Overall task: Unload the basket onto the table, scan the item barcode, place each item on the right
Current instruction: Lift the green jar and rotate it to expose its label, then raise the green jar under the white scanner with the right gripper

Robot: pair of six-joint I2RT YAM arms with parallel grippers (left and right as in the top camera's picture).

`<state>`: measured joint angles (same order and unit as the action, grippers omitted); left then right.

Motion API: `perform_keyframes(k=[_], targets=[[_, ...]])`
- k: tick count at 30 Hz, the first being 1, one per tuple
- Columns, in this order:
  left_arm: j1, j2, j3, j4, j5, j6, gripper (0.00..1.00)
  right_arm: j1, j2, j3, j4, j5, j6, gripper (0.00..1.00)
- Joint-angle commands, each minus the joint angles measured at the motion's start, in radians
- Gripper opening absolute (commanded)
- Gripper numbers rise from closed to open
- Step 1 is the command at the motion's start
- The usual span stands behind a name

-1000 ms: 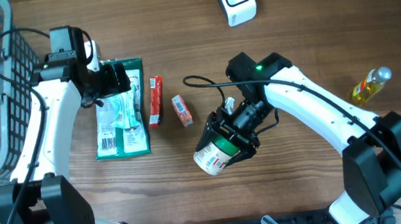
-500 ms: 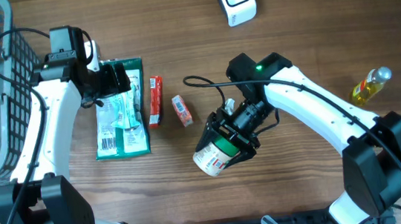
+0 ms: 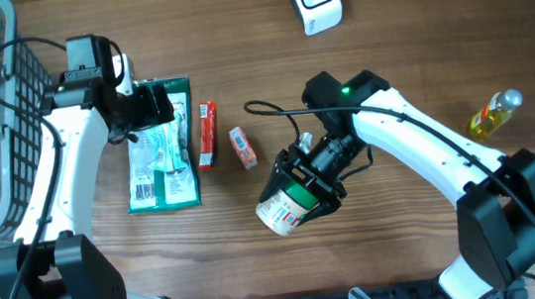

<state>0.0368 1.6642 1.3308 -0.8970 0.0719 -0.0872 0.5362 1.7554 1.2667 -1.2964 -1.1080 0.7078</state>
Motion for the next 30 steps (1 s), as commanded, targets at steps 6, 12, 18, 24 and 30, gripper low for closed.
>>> perform_keyframes(k=[6,12,18,24,30], targets=[[0.005,-0.013,0.01,-0.001,-0.006,0.001,1.0,0.0,-0.021,0.021,0.007,-0.045,0.021,0.44],[0.005,-0.013,0.01,-0.001,-0.006,0.001,1.0,0.0,-0.021,0.021,0.188,0.315,0.061,0.44],[0.005,-0.013,0.01,-0.001,-0.006,0.001,1.0,0.0,-0.021,0.021,0.243,0.724,0.051,0.39],[0.005,-0.013,0.01,-0.001,-0.006,0.001,1.0,0.0,-0.021,0.021,0.277,1.122,0.05,0.35],[0.005,-0.013,0.01,-0.001,-0.006,0.001,1.0,-0.001,-0.021,0.022,0.439,1.171,-0.267,0.04]])
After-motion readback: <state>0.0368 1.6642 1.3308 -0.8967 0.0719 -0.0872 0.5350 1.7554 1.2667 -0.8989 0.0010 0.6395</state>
